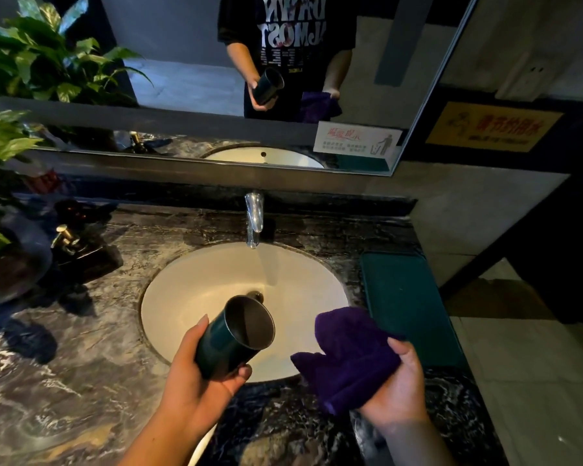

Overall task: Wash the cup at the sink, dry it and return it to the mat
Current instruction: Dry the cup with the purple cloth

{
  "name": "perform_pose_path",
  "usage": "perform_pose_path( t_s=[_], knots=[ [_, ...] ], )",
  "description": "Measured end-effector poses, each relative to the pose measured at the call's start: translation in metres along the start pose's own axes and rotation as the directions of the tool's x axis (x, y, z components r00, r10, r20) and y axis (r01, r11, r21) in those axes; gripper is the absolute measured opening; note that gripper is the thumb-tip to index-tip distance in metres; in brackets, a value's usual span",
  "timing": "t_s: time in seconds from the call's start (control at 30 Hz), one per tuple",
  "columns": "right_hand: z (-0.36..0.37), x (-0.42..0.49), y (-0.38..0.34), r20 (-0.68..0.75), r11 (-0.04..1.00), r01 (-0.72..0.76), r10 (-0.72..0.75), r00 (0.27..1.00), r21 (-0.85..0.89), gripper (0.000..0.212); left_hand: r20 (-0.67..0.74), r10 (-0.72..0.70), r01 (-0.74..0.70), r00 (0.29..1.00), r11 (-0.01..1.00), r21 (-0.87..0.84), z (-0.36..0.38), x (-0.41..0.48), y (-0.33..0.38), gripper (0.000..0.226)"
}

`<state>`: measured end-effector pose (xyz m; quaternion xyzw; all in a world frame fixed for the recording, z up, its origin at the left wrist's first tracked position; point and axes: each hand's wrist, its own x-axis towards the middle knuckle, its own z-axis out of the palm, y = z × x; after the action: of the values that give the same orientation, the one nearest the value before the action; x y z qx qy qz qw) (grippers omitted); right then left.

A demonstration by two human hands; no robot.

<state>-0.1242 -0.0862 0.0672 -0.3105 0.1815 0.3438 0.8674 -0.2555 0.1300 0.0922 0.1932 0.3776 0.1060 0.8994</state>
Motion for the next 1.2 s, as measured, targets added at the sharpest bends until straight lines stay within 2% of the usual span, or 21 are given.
perform_pose_path(
  t_s=[0.1,0.17,0.23,0.27,0.3,0.33,0.37,0.4,0.43,0.47,0.5,0.53,0.6,0.73,0.9,1.0,1.1,1.2],
  knots=[
    [-0.015,-0.001,-0.014,-0.069,0.999,-0.020,0.019,0.997,-0.026,0.043,0.017,-0.005,0.004,1.000,1.000,0.020,-0.002,0.003,-0.003,0.033],
    [-0.020,-0.001,-0.023,-0.121,0.989,-0.013,-0.004,0.993,-0.146,0.040,0.032,-0.018,0.018,0.999,1.000,0.018,-0.004,0.005,-0.008,0.032],
    [-0.021,0.001,-0.030,-0.170,0.916,-0.013,-0.060,0.984,-0.401,0.044,0.047,-0.032,0.032,0.998,0.999,0.013,-0.005,0.007,-0.012,0.030],
    [-0.020,0.001,-0.031,-0.164,0.809,-0.029,-0.084,0.983,-0.587,0.053,0.055,-0.040,0.039,0.998,0.999,0.009,-0.005,0.007,-0.015,0.031],
    [-0.018,0.001,-0.031,-0.109,0.627,-0.027,-0.093,0.990,-0.779,0.065,0.061,-0.047,0.046,0.997,0.999,0.005,-0.005,0.008,-0.017,0.032],
    [-0.015,0.002,-0.029,-0.004,0.367,0.024,-0.077,0.997,-0.930,0.078,0.066,-0.053,0.053,0.996,0.999,0.001,-0.004,0.009,-0.018,0.032],
    [-0.015,0.006,-0.024,0.121,0.069,0.122,-0.006,0.993,-0.990,0.087,0.071,-0.058,0.058,0.996,0.998,-0.002,-0.003,0.009,-0.020,0.033],
    [-0.019,0.012,-0.016,0.197,-0.212,0.214,0.098,0.975,-0.954,0.092,0.076,-0.062,0.062,0.995,0.998,-0.004,-0.002,0.009,-0.021,0.034],
    [-0.026,0.018,-0.004,0.204,-0.443,0.275,0.202,0.958,-0.853,0.095,0.082,-0.063,0.063,0.995,0.998,0.002,-0.002,0.009,-0.022,0.036],
    [-0.034,0.023,0.010,0.158,-0.601,0.308,0.289,0.944,-0.737,0.098,0.088,-0.063,0.063,0.994,0.998,0.011,-0.001,0.010,-0.023,0.038],
    [-0.045,0.026,0.025,0.092,-0.690,0.328,0.356,0.930,-0.645,0.100,0.092,-0.063,0.062,0.994,0.998,0.021,-0.001,0.009,-0.025,0.039],
    [-0.056,0.026,0.038,0.042,-0.733,0.342,0.395,0.918,-0.588,0.102,0.093,-0.063,0.061,0.994,0.998,0.027,-0.001,0.009,-0.025,0.040],
    [-0.074,0.025,0.057,0.035,-0.769,0.347,0.391,0.920,-0.537,0.101,0.089,-0.063,0.061,0.994,0.998,0.025,-0.003,0.010,-0.025,0.041],
    [-0.080,0.028,0.061,0.139,-0.822,0.320,0.289,0.947,-0.471,0.089,0.086,-0.051,0.050,0.995,0.999,0.006,-0.009,0.010,-0.023,0.042],
    [-0.079,0.042,0.072,0.223,-0.842,0.237,0.144,0.964,-0.484,0.063,0.056,-0.074,0.074,0.996,0.997,-0.006,-0.016,0.014,-0.026,0.047],
    [-0.077,0.050,0.082,0.299,-0.853,0.228,0.089,0.950,-0.469,0.063,0.070,-0.092,0.091,0.993,0.996,0.012,-0.019,0.016,-0.030,0.051],
    [-0.079,0.057,0.091,0.389,-0.874,0.274,0.108,0.915,-0.402,0.062,0.094,-0.097,0.095,0.991,0.995,0.020,-0.023,0.019,-0.032,0.049],
    [-0.088,0.060,0.093,0.382,-0.851,0.307,0.138,0.914,-0.427,0.072,0.109,-0.114,0.112,0.987,0.993,0.021,-0.025,0.021,-0.034,0.048]
  ],
)
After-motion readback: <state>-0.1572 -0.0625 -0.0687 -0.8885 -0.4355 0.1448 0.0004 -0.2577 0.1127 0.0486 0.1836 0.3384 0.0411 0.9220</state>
